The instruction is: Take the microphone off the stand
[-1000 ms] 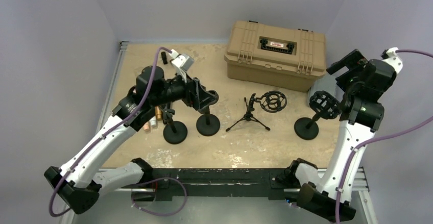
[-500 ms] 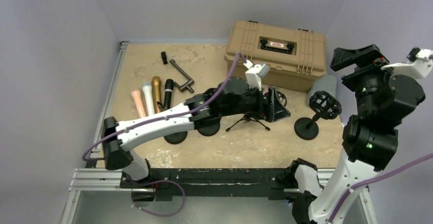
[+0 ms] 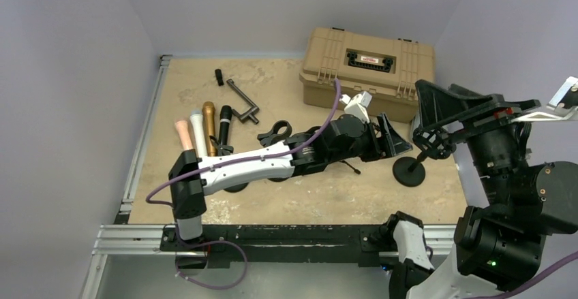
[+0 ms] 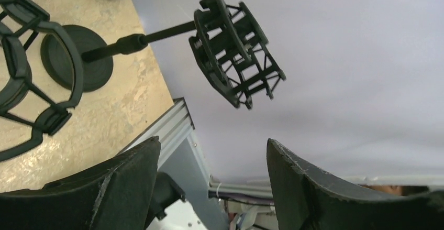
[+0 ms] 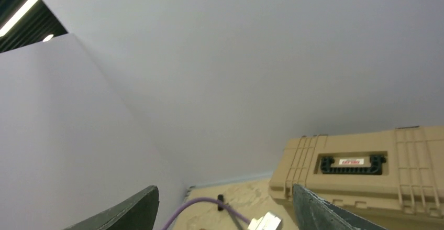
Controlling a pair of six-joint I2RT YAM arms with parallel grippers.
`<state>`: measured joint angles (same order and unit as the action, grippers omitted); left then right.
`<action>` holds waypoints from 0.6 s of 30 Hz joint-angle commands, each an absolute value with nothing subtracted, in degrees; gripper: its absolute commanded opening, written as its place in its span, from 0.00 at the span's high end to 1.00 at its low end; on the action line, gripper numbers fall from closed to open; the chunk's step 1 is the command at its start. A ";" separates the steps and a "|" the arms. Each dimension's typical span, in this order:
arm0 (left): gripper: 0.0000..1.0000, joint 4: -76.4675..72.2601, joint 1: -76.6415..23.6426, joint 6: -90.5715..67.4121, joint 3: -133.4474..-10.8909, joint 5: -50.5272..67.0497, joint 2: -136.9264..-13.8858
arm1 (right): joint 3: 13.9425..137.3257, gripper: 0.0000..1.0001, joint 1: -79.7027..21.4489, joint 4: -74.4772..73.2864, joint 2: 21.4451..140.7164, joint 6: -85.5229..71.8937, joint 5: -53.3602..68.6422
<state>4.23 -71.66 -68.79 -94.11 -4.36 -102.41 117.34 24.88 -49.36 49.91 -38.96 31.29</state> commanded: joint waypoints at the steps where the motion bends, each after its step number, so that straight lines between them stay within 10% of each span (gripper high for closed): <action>1: 0.28 1.27 -72.23 -75.11 -99.05 -10.54 -107.30 | 115.52 0.07 24.79 -47.95 49.28 -42.06 38.19; 18: 0.31 -9.15 -74.72 -75.48 -102.21 -14.54 -114.61 | 113.47 0.12 24.63 -48.42 48.25 -42.94 33.23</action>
<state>-3.73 -73.91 -78.43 -101.06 -10.85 -117.45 114.74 24.75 -49.71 48.16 -42.89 34.54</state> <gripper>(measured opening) 0.674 0.887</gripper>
